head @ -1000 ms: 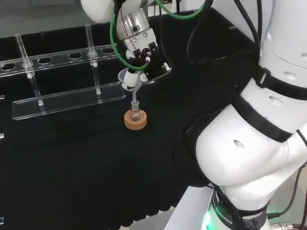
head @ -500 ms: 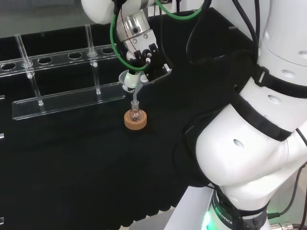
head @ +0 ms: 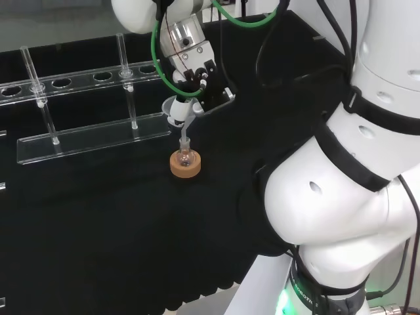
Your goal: Place the funnel on the round-bottom flask.
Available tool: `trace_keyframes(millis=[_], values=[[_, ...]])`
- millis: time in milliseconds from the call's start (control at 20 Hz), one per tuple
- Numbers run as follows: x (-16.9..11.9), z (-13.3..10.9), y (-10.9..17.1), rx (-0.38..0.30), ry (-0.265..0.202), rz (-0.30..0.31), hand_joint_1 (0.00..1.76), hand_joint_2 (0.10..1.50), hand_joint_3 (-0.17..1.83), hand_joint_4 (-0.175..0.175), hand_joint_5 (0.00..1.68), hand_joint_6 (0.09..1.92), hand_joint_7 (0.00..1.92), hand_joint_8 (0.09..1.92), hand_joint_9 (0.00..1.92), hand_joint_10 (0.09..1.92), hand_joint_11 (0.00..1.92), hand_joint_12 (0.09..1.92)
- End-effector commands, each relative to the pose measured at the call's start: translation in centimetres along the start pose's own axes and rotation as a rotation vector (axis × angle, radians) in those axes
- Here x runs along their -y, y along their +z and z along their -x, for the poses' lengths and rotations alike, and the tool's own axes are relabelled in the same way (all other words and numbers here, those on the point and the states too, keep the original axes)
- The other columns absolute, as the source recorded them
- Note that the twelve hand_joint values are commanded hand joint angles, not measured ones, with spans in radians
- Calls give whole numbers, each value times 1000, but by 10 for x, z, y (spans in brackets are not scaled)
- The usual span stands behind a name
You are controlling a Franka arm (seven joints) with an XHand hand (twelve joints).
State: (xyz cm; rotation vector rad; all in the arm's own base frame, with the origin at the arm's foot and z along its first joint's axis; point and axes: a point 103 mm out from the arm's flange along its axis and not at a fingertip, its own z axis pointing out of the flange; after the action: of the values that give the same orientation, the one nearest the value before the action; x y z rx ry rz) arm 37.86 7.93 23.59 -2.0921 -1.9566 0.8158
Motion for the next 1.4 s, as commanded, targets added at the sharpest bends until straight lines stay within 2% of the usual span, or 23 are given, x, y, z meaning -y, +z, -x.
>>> trace_keyframes(millis=[50,350,500,1250,1400], values=[[-11,0,18,0,5,-27,820,793,527,-26,756,668,720,704,949,426,688,1175],[-14,2,23,-3,-6,-38,819,792,527,-25,755,668,715,704,943,425,685,1175],[-15,-3,23,13,5,-39,817,792,527,-26,754,668,714,705,941,425,683,1176],[-18,-8,24,23,-3,-48,801,780,526,-31,719,675,686,718,897,439,664,1189],[-18,-7,25,3,-7,-46,799,777,526,-31,710,675,680,718,889,440,660,1191]])
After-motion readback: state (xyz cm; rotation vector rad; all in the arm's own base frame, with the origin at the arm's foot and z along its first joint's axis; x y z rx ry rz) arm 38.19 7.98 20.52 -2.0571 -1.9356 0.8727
